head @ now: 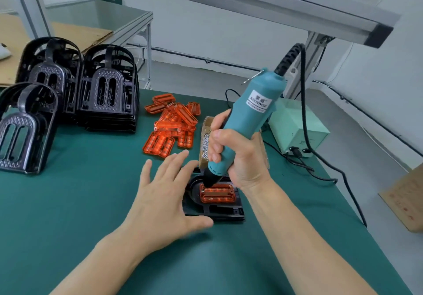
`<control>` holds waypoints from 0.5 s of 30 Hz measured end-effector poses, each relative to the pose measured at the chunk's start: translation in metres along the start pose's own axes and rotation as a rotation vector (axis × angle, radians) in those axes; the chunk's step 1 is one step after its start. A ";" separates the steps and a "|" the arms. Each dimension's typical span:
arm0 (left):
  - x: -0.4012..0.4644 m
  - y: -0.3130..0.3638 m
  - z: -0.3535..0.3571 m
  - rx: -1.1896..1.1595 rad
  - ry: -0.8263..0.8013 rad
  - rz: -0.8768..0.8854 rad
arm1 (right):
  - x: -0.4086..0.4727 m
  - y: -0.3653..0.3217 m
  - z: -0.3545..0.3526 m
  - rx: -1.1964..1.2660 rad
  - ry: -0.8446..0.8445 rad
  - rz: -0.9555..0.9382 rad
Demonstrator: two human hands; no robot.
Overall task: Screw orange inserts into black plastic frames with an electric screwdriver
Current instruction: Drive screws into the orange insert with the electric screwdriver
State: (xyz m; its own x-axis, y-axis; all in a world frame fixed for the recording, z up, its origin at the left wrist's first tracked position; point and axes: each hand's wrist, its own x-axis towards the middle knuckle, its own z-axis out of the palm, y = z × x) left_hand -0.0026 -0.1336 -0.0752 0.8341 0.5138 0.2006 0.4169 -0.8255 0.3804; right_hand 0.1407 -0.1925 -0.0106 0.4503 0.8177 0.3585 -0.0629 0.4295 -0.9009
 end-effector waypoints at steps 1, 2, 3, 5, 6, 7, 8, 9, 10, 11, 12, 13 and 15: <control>0.005 0.005 0.004 0.013 -0.030 0.014 | 0.000 0.000 0.002 -0.002 0.002 -0.011; 0.010 0.009 0.007 0.046 -0.063 0.025 | 0.000 0.000 0.003 -0.007 0.006 -0.017; 0.013 0.011 0.010 0.096 -0.091 0.042 | 0.000 -0.001 0.003 -0.011 0.017 -0.019; 0.017 0.010 0.011 0.160 -0.113 0.075 | -0.002 -0.003 -0.002 0.024 0.074 -0.007; 0.018 0.008 0.010 0.163 -0.114 0.087 | -0.004 -0.005 -0.006 0.070 0.117 0.008; 0.019 0.007 0.009 0.158 -0.114 0.099 | -0.006 -0.006 -0.010 0.116 0.151 0.025; 0.020 0.006 0.007 0.154 -0.114 0.112 | -0.008 -0.007 -0.013 0.142 0.156 0.041; 0.022 0.006 0.006 0.157 -0.118 0.125 | -0.011 -0.007 -0.013 0.140 0.118 0.054; 0.023 0.006 0.005 0.163 -0.128 0.132 | -0.013 -0.008 -0.012 0.116 0.041 0.057; 0.025 0.006 0.005 0.161 -0.139 0.132 | -0.013 -0.011 -0.010 0.090 -0.044 0.047; 0.026 0.006 0.006 0.152 -0.147 0.127 | -0.012 -0.016 -0.008 0.080 -0.111 0.020; 0.027 0.005 0.006 0.144 -0.154 0.120 | -0.008 -0.024 -0.009 0.090 -0.143 -0.017; 0.027 0.005 0.006 0.129 -0.168 0.115 | 0.001 -0.046 -0.017 0.128 -0.100 -0.085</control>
State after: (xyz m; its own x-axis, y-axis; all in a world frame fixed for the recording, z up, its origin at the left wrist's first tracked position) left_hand 0.0236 -0.1253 -0.0735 0.9226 0.3776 0.0787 0.3496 -0.9048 0.2430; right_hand 0.1592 -0.2178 0.0272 0.3689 0.8075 0.4603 -0.1444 0.5390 -0.8298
